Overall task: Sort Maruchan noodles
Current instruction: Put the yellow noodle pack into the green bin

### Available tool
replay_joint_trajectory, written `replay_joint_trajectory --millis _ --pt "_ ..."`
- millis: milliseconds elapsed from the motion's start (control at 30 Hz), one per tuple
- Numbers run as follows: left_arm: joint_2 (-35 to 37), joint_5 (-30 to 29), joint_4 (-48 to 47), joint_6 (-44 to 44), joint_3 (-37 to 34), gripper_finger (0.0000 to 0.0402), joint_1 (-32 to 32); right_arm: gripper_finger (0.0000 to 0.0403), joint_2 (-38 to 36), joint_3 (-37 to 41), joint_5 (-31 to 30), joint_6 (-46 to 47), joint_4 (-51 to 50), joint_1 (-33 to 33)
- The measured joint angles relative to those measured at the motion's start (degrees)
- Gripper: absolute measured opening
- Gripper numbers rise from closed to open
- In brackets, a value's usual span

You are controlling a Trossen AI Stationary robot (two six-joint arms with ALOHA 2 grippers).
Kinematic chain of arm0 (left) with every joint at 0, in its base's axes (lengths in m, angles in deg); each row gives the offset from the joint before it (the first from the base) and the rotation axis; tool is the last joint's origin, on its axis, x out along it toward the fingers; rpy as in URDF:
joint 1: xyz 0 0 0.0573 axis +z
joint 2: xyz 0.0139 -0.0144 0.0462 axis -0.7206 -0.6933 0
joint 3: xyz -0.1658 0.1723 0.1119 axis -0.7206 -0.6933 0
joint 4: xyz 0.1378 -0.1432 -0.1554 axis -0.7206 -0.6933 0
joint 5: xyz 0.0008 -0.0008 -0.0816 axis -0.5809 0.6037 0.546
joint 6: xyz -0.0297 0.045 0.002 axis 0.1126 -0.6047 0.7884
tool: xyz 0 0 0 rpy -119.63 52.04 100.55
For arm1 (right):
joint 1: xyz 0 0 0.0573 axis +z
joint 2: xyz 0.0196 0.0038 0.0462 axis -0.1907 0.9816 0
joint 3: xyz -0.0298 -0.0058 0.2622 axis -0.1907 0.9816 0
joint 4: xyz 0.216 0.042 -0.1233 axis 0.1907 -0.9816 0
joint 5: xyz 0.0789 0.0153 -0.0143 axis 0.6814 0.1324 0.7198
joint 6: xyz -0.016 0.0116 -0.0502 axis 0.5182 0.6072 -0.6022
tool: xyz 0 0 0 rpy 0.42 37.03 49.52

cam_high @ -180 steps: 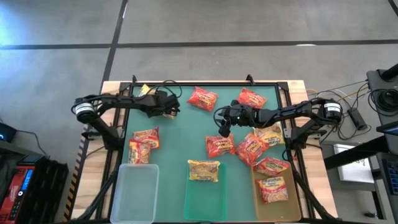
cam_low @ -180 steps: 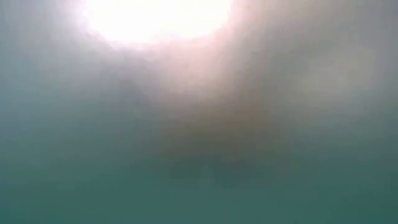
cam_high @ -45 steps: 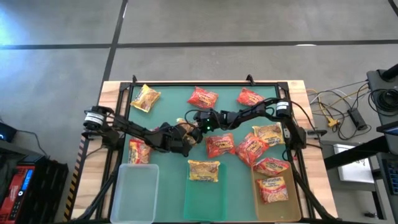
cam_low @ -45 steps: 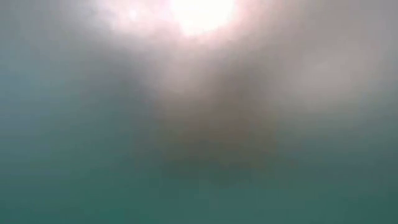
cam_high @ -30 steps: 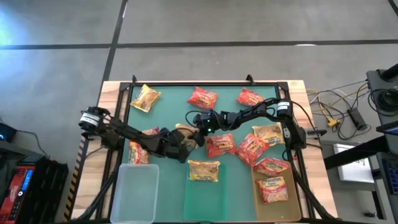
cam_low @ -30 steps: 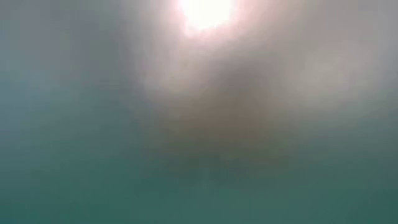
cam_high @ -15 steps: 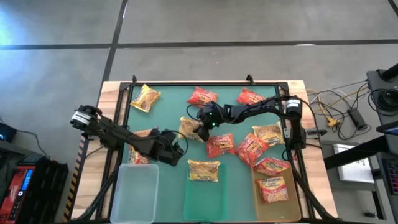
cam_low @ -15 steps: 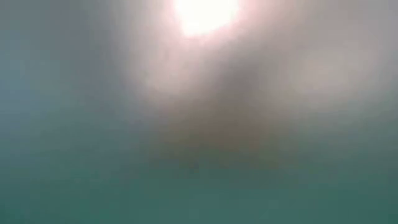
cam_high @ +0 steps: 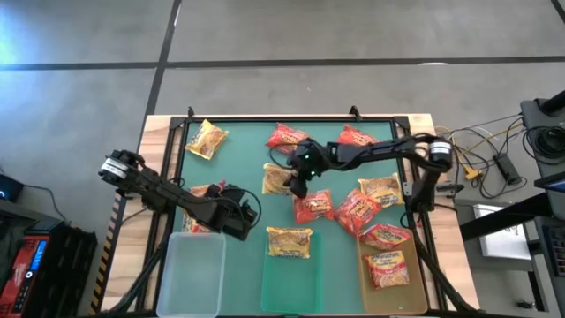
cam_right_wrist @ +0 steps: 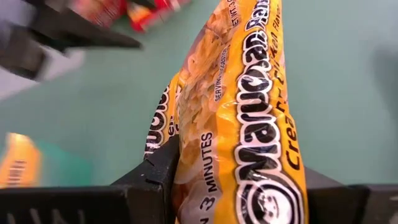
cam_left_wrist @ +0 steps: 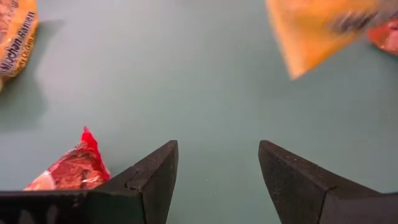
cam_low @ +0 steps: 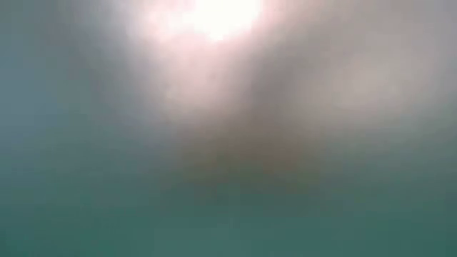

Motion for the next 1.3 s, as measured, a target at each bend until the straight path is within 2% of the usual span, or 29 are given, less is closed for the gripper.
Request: replay_joint_trajectory --millis 233,433,667,967,1300 --pt "0.2 -1.2 -3.3 1.6 0.0 0.0208 0.6 0.0136 -8.2 4.4 -5.2 1.4 -0.2 4.7" --pt "0.6 -2.5 -7.1 4.8 0.0 0.0208 2.5 0.0136 -12.4 7.7 -5.9 4.8 0.0 13.9" --pt "0.5 -2.4 -6.5 4.9 0.0 0.0208 3.1 0.0136 -15.2 7.7 -14.2 4.3 2.3 24.3" --pt "0.4 -2.5 -6.5 4.8 0.0 0.0208 3.1 0.0136 -9.9 7.9 -15.1 4.3 6.6 33.2" --pt "0.4 -2.6 -6.2 4.8 0.0 0.0208 3.1 0.0137 -0.3 7.5 -15.1 4.8 12.3 33.0"
